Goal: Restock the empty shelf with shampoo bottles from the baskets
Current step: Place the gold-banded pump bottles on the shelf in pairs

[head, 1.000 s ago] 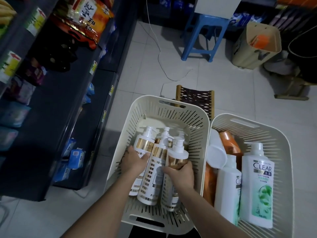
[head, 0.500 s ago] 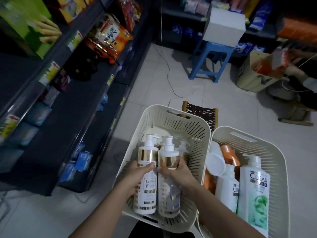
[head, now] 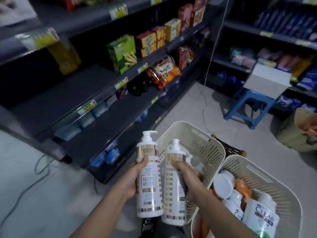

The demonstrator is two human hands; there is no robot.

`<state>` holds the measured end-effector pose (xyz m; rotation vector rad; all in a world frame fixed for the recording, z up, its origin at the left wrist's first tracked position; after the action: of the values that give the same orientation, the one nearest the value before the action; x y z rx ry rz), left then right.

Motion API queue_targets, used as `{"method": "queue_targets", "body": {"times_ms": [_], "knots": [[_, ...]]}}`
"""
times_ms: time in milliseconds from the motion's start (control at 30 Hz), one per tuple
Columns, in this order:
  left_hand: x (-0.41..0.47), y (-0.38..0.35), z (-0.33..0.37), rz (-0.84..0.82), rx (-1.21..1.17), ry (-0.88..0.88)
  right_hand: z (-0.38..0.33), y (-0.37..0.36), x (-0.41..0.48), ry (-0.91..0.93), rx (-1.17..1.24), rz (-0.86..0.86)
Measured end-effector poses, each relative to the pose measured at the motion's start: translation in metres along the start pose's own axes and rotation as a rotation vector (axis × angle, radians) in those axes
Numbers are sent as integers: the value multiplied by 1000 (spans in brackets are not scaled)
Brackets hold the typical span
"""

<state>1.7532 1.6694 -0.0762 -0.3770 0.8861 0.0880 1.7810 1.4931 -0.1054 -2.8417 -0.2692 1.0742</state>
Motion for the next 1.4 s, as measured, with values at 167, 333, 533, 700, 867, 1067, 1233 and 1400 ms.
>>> {"method": "queue_targets", "body": {"times_ms": [167, 333, 533, 700, 867, 1067, 1233, 1400], "knots": [[-52, 28, -10, 105, -169, -128, -20, -24, -20, 90, -110, -156], [-111, 66, -24, 174, -275, -248, -38, -65, -42, 189, -241, -293], [-193, 119, -38, 331, -246, -441, -44, -153, -76, 338, -426, -432], [-270, 172, -55, 548, -306, -571, -33, -241, -117, 462, -543, -621], [-348, 229, -74, 722, -423, -707, -19, -334, -169, 591, -608, -803], [-443, 289, -102, 927, -575, -854, 8, -439, -232, 665, -658, -989], [-513, 321, -121, 1034, -594, -983, 30, -511, -283, 745, -678, -1132], [-570, 347, -146, 1188, -632, -1070, 50, -575, -333, 741, -619, -1288]]}}
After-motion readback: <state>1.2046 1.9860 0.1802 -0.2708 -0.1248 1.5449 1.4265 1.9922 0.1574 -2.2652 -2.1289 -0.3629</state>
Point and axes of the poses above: each hand's wrist, its own x-axis towards the middle knuckle, its own y-axis out of the back of the hand, z = x × y, the point moved 5 cm from there along x, towards the middle knuckle, and after that the axes turned 7 degrees about y, right-handed, at the moved point
